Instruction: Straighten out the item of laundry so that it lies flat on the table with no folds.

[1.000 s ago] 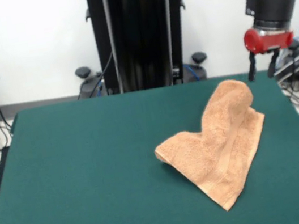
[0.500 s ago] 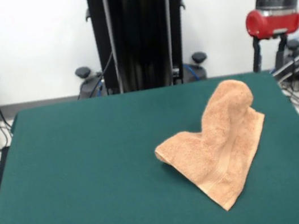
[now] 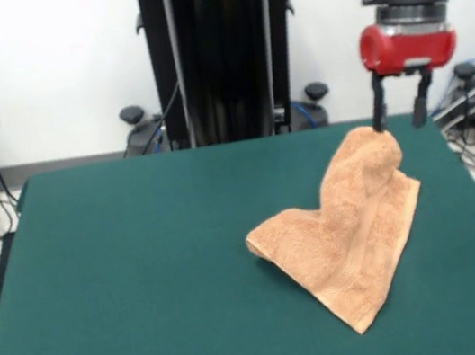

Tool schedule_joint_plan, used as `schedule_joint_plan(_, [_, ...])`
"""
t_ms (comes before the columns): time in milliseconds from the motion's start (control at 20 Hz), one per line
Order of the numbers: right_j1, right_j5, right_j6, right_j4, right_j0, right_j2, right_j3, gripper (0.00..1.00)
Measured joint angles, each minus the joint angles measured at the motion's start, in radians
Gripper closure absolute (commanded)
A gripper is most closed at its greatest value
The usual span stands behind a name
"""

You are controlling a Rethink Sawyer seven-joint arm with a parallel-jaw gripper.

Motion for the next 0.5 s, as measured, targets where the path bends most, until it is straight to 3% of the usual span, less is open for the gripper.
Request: schedule_joint_plan(500, [0.057,0.001,0.0,-0.15,-0.178,0.087,-0.086,0.0])
